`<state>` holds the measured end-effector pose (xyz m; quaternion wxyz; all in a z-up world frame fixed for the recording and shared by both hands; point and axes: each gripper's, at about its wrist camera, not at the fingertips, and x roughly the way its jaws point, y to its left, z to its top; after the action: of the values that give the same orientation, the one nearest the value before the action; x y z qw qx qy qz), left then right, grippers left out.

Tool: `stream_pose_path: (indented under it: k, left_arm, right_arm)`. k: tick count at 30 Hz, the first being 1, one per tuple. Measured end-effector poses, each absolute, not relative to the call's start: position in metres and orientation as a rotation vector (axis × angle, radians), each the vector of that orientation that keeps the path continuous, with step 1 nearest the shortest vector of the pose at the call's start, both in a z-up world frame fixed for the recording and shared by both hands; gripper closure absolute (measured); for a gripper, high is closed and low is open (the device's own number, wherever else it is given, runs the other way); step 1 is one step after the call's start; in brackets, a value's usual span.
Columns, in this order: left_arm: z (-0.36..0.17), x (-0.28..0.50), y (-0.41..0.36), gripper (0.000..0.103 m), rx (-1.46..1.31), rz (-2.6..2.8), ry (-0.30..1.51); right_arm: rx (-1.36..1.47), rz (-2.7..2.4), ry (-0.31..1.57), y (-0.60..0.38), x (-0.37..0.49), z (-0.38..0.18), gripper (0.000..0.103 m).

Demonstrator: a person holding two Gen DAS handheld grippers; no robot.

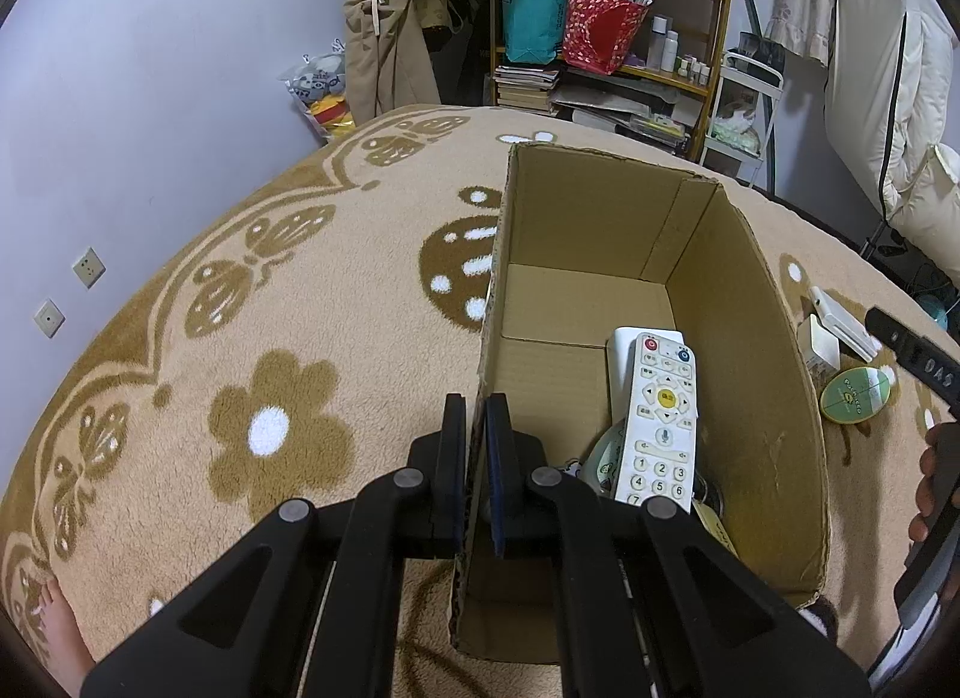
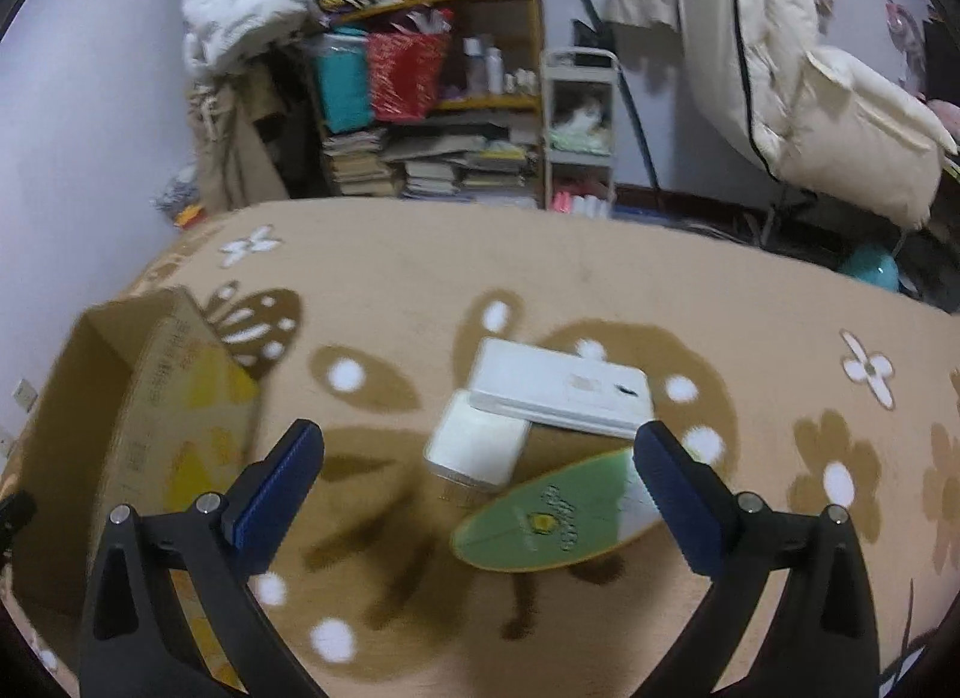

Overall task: Organize rigid objects
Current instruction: 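Move the right gripper back over the green Pochacco card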

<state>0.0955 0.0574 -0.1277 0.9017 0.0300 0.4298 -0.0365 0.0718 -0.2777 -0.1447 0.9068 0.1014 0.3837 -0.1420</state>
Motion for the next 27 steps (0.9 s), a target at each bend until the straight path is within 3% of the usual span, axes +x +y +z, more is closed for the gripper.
stream_pose_path:
  k: [27]
  left_arm:
    - [-0.129, 0.094, 0.055, 0.096, 0.075, -0.072, 0.891]
  right_arm:
    - [0.277, -0.470, 0.938, -0.324, 0.071, -0.219, 0.000]
